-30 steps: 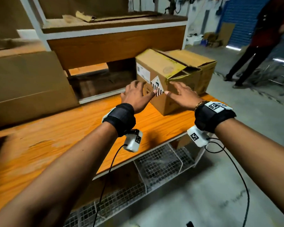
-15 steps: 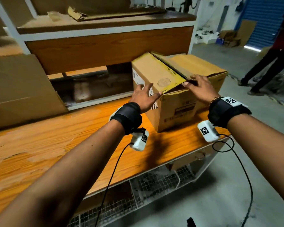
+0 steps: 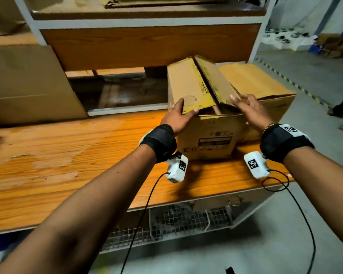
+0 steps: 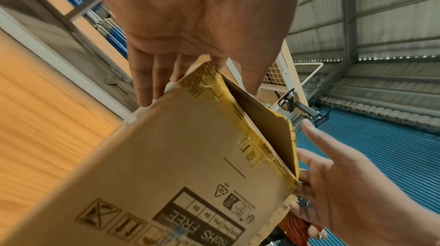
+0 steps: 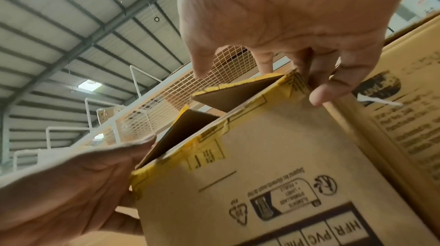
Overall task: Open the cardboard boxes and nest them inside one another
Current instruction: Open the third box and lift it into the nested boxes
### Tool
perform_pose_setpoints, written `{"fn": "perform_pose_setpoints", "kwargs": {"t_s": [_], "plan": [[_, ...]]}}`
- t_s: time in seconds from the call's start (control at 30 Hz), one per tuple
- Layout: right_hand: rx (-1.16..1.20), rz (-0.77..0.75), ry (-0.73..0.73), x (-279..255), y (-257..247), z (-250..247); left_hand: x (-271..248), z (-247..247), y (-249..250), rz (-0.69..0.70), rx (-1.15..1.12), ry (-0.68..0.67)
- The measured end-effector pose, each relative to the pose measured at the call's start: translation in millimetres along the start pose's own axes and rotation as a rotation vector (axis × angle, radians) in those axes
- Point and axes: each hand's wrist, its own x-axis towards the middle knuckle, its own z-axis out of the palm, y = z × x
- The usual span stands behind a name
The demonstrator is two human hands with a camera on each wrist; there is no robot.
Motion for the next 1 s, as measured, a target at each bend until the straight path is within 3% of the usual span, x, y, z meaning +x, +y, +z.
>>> {"fn": "perform_pose_setpoints", "kwargs": {"t_s": [0.27, 0.43, 0.73, 1.0], "plan": [[0.171, 0.02, -0.087, -16.0, -20.9, 57.2, -33.6, -56.7, -39.1, -0.06, -0.095, 0.078], [0.27, -0.054, -0.193, -47.0, -61.5, 113.5, -71.4, -99.4, -80.5, -0.095, -0.06, 0.183], [0.243, -0.207, -0.369, -134.8, -161.2, 254.0, -182.1, -240.1, -180.5, -0.261, 0.06, 0.41], [0.197, -0.294, -0.455, -196.9, -228.0, 349.0, -261.4, -329.2, -242.5, -0.329, 0.218, 0.445]]}}
